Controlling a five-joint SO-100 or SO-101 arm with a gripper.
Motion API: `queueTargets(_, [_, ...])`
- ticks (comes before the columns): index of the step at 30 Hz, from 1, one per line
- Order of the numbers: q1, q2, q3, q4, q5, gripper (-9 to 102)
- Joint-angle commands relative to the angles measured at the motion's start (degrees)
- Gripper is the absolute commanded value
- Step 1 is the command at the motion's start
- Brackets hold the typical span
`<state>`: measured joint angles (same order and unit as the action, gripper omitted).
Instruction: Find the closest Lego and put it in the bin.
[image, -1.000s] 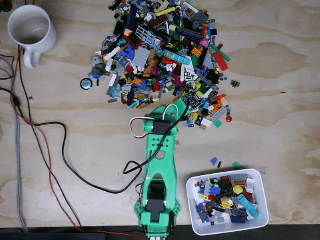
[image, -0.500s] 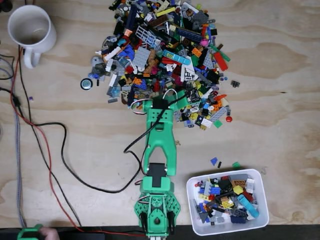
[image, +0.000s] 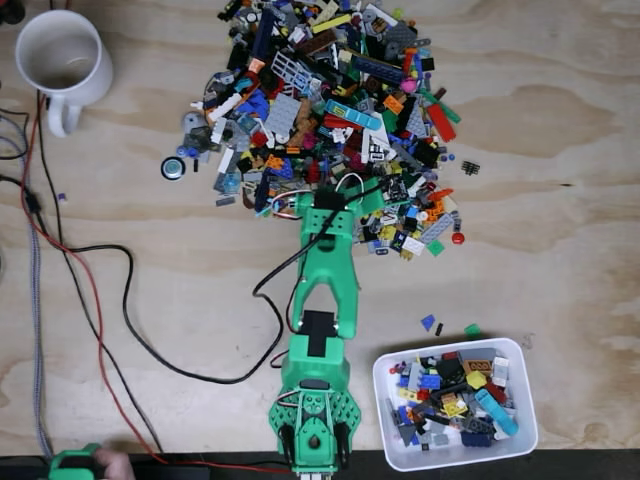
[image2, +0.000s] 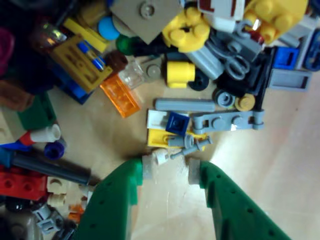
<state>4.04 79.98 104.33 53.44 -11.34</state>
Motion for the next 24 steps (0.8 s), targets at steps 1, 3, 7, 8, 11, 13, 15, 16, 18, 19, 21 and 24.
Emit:
queueTargets(1, [0.62, 0.79, -4.66, -0.88, -0.53, 11])
queueTargets(3, [0.7, 0.09, -5.45, -0.97, -0.62, 11])
queueTargets(7, [0.62, -1.05, -6.86, -0.79, -1.14, 11])
queueTargets(8, [0.7, -1.49, -7.29, -0.79, -1.32, 10])
queueTargets(11, [0.88, -1.93, -7.47, -0.79, -1.76, 10])
queueTargets(13, [1.05, -1.93, -7.47, -0.62, -2.02, 10])
queueTargets(15, [1.41, -2.02, -7.47, -0.62, -2.46, 9])
queueTargets(16, [1.76, -2.02, -7.47, -0.62, -2.64, 9])
queueTargets(18, [2.2, -2.2, -7.38, -0.44, -3.16, 8])
queueTargets(19, [2.37, -2.2, -7.29, -0.44, -3.25, 8])
queueTargets(21, [2.72, -2.37, -7.21, -0.53, -3.69, 7])
queueTargets(24, [3.08, -2.64, -7.21, -0.79, -3.96, 6])
